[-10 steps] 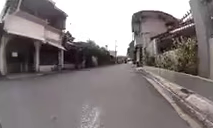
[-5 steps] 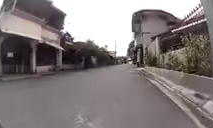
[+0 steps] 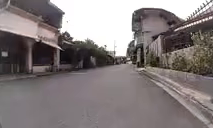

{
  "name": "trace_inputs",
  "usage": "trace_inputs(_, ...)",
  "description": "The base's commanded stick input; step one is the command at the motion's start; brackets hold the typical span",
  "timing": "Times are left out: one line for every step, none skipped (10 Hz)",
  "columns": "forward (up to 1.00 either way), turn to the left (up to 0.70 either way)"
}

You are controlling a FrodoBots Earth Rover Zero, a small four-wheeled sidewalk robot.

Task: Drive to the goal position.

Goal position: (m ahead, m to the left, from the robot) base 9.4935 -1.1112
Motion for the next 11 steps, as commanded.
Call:
trace_inputs(0.70,0.01)
trace_inputs(0.70,0.01)
trace_inputs(0.70,0.01)
trace_inputs(0.70,0.01)
trace_inputs(0.70,0.01)
trace_inputs(0.70,0.01)
trace_inputs(0.70,0.01)
trace_inputs(0.70,0.01)
trace_inputs(0.70,0.01)
trace_inputs(0.70,0.01)
trace_inputs(0.70,0.01)
